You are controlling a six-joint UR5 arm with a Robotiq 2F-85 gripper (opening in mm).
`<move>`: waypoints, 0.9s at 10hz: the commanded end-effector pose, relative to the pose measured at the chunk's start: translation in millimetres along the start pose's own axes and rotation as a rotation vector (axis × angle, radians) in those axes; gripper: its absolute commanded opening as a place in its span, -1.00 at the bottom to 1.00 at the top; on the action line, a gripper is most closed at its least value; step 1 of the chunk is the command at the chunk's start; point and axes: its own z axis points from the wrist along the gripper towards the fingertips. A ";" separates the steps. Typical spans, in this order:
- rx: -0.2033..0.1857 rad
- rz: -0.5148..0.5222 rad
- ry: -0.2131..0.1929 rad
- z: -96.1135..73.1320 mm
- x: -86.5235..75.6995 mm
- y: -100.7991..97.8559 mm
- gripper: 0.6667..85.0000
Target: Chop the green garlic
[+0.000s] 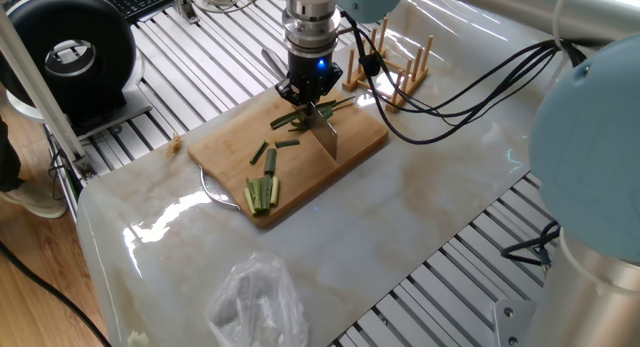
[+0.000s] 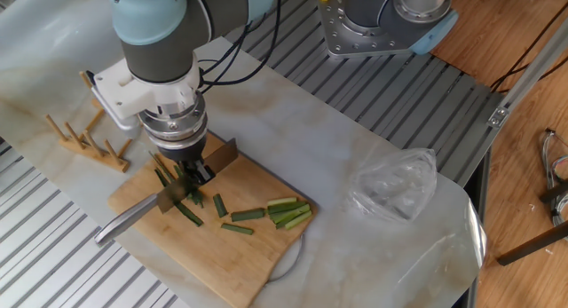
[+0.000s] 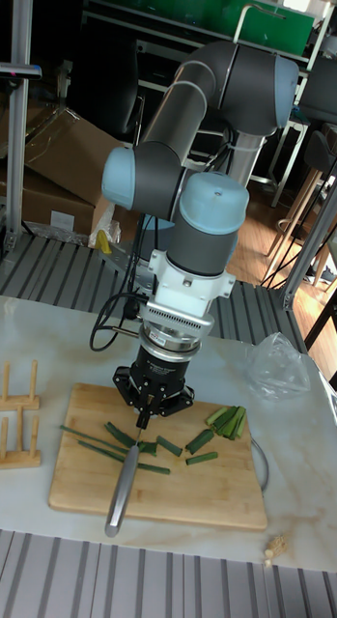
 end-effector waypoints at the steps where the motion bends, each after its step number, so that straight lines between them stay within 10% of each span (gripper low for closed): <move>1: -0.007 0.009 -0.002 2.5 -3.9 1.9 -0.98; 9: -0.010 -0.018 0.015 -2.9 -24.0 -8.0 -0.98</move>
